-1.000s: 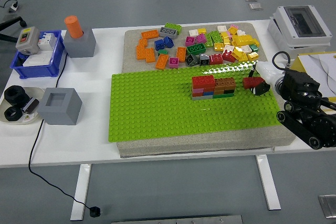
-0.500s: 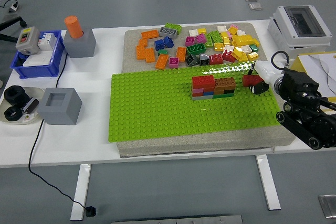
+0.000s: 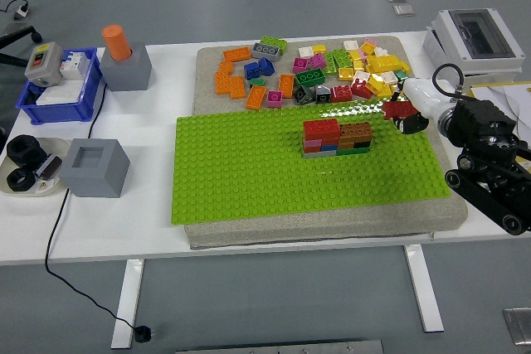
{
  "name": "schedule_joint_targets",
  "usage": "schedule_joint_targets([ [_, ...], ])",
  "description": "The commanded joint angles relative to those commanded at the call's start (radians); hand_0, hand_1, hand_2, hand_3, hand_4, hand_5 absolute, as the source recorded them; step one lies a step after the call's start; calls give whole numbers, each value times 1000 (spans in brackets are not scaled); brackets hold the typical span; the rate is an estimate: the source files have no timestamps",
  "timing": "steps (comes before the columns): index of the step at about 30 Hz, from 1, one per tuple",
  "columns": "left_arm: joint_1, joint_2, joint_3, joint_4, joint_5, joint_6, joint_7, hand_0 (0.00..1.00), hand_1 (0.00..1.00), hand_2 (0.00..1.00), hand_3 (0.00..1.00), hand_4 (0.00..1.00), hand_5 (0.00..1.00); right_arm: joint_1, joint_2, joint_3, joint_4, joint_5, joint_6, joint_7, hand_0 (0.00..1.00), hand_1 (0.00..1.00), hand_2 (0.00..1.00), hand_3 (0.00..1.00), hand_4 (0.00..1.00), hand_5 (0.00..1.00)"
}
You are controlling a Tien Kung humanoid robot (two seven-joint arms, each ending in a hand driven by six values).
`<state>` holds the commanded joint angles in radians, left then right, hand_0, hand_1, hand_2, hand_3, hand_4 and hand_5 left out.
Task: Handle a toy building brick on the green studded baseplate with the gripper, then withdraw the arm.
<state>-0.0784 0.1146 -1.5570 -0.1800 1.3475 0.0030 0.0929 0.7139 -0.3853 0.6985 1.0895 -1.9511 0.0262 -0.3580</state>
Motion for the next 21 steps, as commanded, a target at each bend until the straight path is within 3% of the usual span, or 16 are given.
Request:
schedule_joint_targets([
  [2,1,0,0,0,0,0,0,631,587,565,587,628,222,-7,-6,8,44,-4,5,-12,787,814,863,555,600,185],
  [3,1,0,0,0,0,0,-1,632,587,564,587,629,216,-10,-6,9,63,-5,6,-16,805,863,914,554,556,163],
  [9,-1,1,-1,0,3,-1,-1,631,587,564,587,630,213,-19,11,-16,157,11,10,-31,811,881,923,559,556,163],
  [21,-1,1,-1,0,2,0,-1,632,586,564,587,630,209,-25,32,-41,167,26,10,-32,815,879,920,557,557,163],
])
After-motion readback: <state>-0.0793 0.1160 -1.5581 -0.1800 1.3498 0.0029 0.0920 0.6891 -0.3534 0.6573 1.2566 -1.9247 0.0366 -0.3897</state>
